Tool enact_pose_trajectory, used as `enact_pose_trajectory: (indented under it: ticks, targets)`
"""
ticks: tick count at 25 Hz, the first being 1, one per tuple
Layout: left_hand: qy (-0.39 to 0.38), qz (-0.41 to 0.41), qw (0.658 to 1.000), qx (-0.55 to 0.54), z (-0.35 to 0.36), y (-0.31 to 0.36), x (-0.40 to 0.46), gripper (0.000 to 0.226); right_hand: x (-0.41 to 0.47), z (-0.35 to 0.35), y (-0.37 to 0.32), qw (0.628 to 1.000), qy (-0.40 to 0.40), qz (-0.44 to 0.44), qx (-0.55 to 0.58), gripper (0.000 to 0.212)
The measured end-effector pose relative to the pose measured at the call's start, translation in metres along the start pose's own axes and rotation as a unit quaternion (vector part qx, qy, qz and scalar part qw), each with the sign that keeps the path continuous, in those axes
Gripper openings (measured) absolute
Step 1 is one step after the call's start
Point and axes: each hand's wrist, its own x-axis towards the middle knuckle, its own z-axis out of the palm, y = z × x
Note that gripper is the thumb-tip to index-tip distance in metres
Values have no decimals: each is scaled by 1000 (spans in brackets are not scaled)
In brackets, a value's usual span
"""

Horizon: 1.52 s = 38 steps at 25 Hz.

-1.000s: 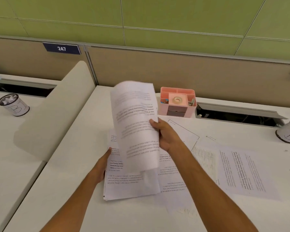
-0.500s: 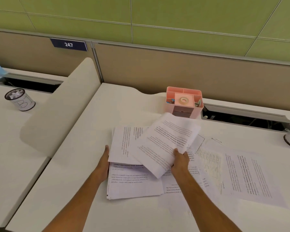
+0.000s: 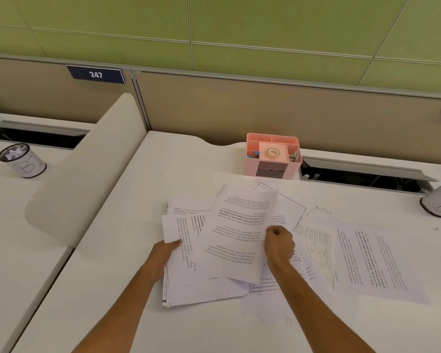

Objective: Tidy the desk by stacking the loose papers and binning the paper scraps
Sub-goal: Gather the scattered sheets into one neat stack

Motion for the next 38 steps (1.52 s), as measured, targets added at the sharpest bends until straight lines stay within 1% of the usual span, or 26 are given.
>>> enact_pose_trajectory:
  ticks: [2,5,8,10,11,13,14,16,18,19,20,22,23,26,28,31,32,35,38]
  targets:
    - [16,7,1000,6,3,-1,0,37,-12,-5,9,1000,2,17,11,14]
    - [24,24,999,-6,5,-4,1,40,-23,-11,28,993,8,96,72,19]
    - [27,34,999,-21,7,-5,1,39,-43,-7,47,968,-14,185,170,19]
    - [30,38,999,-24,10,-5,0,35,-59,-1,54,957,-22,198,211,18]
    - [33,40,998,-24,11,-5,1,35,-63,2,57,963,-3,181,200,18]
    - [46,48,998,-20,10,-6,1,37,-65,3,59,981,61,124,135,17]
    - [52,50,997,-16,10,-7,2,39,-66,2,61,982,83,113,126,18]
    - [53,51,997,-8,8,-8,5,43,-69,-5,66,980,94,121,127,20]
    - [47,47,998,-4,7,-8,6,42,-69,-10,75,979,72,145,123,22]
    - [45,47,998,-4,7,-7,6,39,-69,-11,78,981,48,151,115,24]
    - [42,46,998,-5,7,-7,6,35,-68,-10,79,983,25,150,104,26]
    - [39,45,998,-9,6,-8,7,33,-61,-7,76,988,-5,136,71,28]
    - [38,49,998,-11,6,-8,7,35,-59,-5,72,991,-10,122,54,33]
    - [29,51,998,-11,5,-9,5,37,-59,-1,62,996,-6,82,-23,56]
    - [13,43,999,-12,4,-8,3,37,-58,2,55,996,0,70,-48,63]
    - [-13,21,999,-23,0,-6,5,41,-52,9,43,997,12,76,-20,56]
    - [-15,12,999,-28,-1,-5,5,40,-49,9,38,998,14,63,-11,53]
    - [-26,-14,998,-53,-2,0,6,40,-32,-1,21,1000,-6,-12,-17,43]
    - [-60,-27,995,-77,-5,3,7,46,-10,-11,0,989,-68,-100,-83,40]
